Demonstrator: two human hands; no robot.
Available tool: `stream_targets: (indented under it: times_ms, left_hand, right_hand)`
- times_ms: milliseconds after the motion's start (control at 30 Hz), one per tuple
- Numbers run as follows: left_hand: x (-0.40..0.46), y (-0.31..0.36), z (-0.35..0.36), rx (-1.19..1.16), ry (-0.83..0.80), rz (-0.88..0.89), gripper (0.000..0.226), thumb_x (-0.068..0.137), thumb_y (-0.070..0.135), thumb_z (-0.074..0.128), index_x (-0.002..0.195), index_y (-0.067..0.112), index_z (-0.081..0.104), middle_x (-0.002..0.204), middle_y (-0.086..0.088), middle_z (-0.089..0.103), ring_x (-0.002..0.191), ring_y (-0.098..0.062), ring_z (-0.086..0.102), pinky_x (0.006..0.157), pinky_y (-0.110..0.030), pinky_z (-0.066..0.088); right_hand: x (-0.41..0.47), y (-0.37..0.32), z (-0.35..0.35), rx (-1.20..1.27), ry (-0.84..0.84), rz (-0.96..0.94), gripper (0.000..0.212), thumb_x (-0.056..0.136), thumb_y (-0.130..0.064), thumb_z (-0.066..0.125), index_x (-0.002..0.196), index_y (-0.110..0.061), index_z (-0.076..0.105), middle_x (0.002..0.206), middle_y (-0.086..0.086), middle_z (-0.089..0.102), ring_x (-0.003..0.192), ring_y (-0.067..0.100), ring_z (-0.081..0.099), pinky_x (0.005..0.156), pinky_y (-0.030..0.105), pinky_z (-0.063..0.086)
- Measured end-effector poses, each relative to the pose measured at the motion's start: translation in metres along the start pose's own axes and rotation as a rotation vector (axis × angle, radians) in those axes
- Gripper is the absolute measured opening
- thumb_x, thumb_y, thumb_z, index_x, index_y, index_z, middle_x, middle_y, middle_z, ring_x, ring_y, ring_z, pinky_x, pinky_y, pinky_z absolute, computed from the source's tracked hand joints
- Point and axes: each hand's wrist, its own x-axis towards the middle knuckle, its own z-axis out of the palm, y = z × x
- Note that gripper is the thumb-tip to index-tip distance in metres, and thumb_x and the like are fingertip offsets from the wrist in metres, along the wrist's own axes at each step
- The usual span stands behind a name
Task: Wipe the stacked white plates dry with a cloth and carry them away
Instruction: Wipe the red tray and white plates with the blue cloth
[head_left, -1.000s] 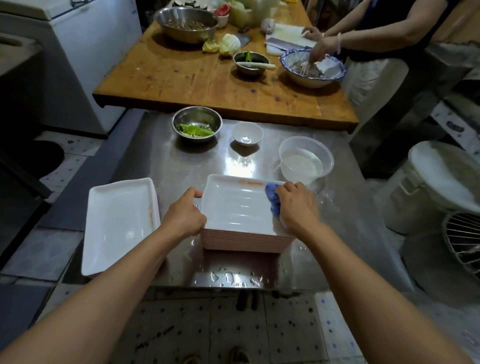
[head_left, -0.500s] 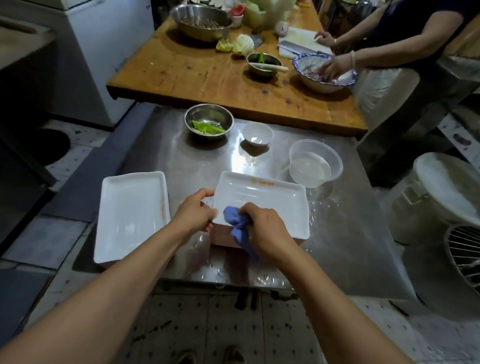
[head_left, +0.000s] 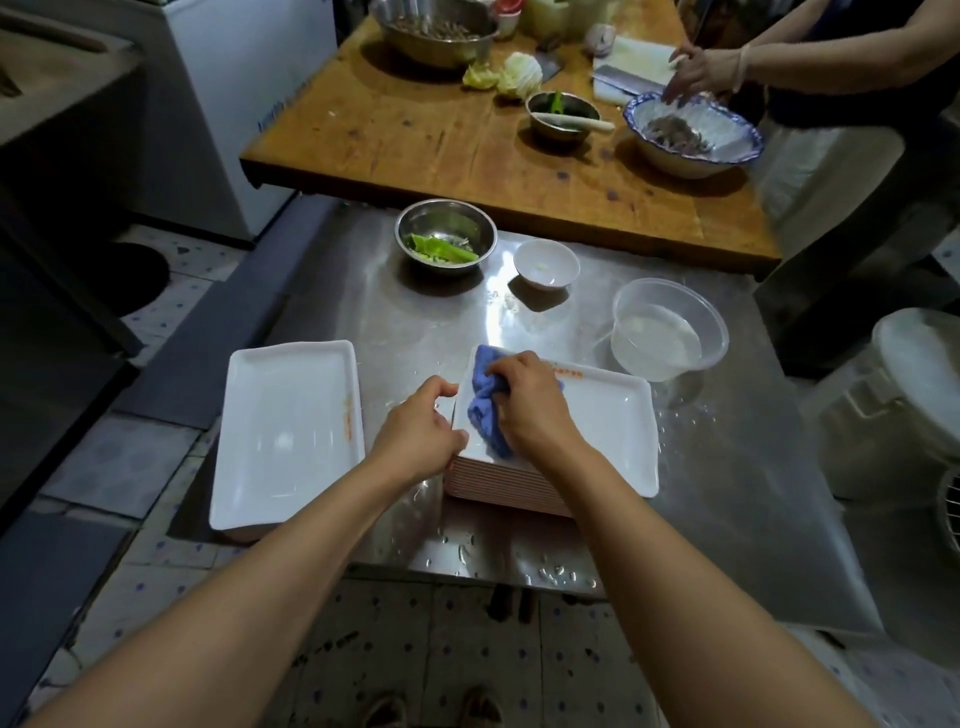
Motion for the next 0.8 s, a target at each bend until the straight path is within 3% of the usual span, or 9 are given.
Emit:
stream_targets:
  times_ms: [100, 267, 367, 500, 600, 800]
  left_hand:
    - [0.002, 0.002, 0.002, 0.054, 0.02, -0.012, 0.045, 0.079, 0.004, 0.061, 0.118, 0.023, 0.046, 0.068, -0.01, 0.061, 0.069, -0.031, 0.063, 0.075, -0.048, 0.055]
    - [0.003, -0.001, 0.004, 0.073, 0.054, -0.008, 0.043, 0.075, 0.003, 0.057, 0.109, 0.027, 0.047, 0.065, -0.006, 0.059, 0.064, -0.026, 0.059, 0.072, -0.044, 0.055]
    - [0.004, -0.001, 0.006, 0.1, 0.074, -0.007, 0.043, 0.073, 0.004, 0.057, 0.107, 0.028, 0.045, 0.066, -0.003, 0.059, 0.064, -0.024, 0.06, 0.067, -0.039, 0.054]
    - [0.003, 0.0, 0.008, 0.137, 0.11, 0.003, 0.043, 0.073, 0.005, 0.058, 0.107, 0.028, 0.045, 0.069, -0.002, 0.058, 0.064, -0.022, 0.06, 0.061, -0.034, 0.051]
    - [0.002, 0.002, 0.009, 0.149, 0.121, -0.004, 0.042, 0.074, 0.004, 0.058, 0.106, 0.027, 0.045, 0.073, -0.006, 0.06, 0.068, -0.028, 0.062, 0.063, -0.039, 0.053]
    - [0.0, 0.004, 0.011, 0.171, 0.133, -0.014, 0.042, 0.076, 0.004, 0.056, 0.109, 0.026, 0.044, 0.075, -0.006, 0.061, 0.069, -0.025, 0.062, 0.061, -0.034, 0.051]
  right_hand:
    - [0.0, 0.015, -0.005, -0.109, 0.071, 0.008, 0.027, 0.095, -0.016, 0.045, 0.117, -0.01, 0.059, 0.124, 0.01, 0.049, 0.114, 0.026, 0.044, 0.094, 0.027, 0.033]
    - [-0.023, 0.058, -0.034, -0.281, 0.196, 0.231, 0.028, 0.094, -0.017, 0.045, 0.118, -0.007, 0.055, 0.122, 0.016, 0.049, 0.113, 0.033, 0.043, 0.092, 0.038, 0.037]
    - [-0.035, 0.063, -0.037, -0.306, 0.172, 0.338, 0.029, 0.093, -0.01, 0.042, 0.121, -0.007, 0.052, 0.123, 0.017, 0.046, 0.112, 0.034, 0.043, 0.093, 0.041, 0.039]
    - [-0.042, 0.036, -0.017, -0.155, 0.06, 0.134, 0.027, 0.082, -0.012, 0.061, 0.109, -0.008, 0.063, 0.115, 0.014, 0.052, 0.106, 0.032, 0.047, 0.091, 0.037, 0.041]
    - [-0.046, 0.016, -0.003, -0.088, -0.029, -0.031, 0.029, 0.085, -0.013, 0.061, 0.113, -0.01, 0.063, 0.119, 0.012, 0.052, 0.107, 0.029, 0.045, 0.092, 0.033, 0.038]
    - [-0.061, 0.042, -0.032, -0.278, -0.13, 0.02, 0.032, 0.087, -0.02, 0.056, 0.118, -0.026, 0.057, 0.124, -0.002, 0.05, 0.113, 0.024, 0.044, 0.08, 0.034, 0.021]
